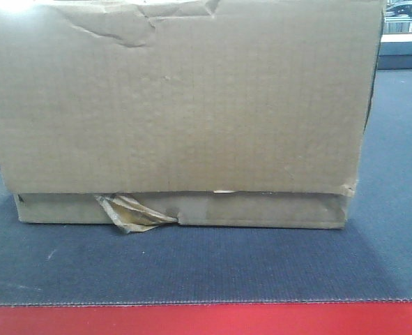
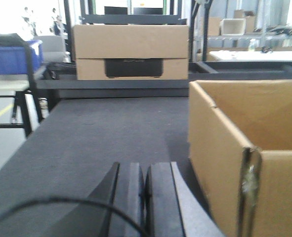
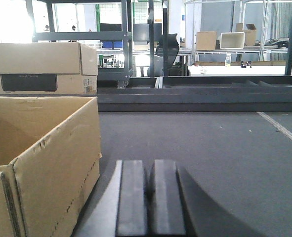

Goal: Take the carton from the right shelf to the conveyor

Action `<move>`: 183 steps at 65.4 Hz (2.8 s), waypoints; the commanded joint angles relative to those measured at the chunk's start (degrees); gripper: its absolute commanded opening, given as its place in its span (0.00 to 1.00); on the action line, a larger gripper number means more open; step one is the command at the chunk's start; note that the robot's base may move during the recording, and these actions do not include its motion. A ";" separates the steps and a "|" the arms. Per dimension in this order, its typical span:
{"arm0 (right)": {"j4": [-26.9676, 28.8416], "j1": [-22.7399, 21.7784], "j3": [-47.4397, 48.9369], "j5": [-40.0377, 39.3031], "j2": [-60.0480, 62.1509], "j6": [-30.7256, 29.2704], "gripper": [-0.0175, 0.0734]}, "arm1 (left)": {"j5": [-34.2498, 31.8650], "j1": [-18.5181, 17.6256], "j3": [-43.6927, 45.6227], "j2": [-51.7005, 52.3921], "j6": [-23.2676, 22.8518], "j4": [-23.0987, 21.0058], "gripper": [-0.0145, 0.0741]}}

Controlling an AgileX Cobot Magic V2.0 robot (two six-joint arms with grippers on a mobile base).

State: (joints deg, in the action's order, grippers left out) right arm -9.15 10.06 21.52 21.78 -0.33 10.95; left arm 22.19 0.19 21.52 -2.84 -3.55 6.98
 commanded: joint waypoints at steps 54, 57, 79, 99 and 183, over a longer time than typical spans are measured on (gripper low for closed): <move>-0.66 -0.24 -0.17 -1.33 0.33 -0.36 0.13 | -21.89 3.39 -21.52 2.84 2.98 -5.38 0.18; -0.66 -0.24 -0.17 -1.33 0.33 -0.36 0.13 | -21.89 3.39 -21.52 2.84 2.98 -5.38 0.18; -0.66 -0.24 -0.17 -1.33 0.33 -0.36 0.13 | -21.89 3.39 -21.52 2.84 2.98 -5.38 0.18; -0.26 -1.28 -0.93 -1.70 -0.01 -0.54 0.13 | -21.89 3.39 -21.52 2.84 2.98 -5.38 0.18; 14.53 -13.35 -21.52 -16.75 0.33 -13.62 0.13 | -21.89 3.39 -21.52 2.84 2.98 -5.38 0.18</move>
State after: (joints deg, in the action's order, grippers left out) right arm 5.98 -3.07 -0.04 5.61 -0.20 -2.13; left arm 1.39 3.35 -0.14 -0.26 -0.96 1.88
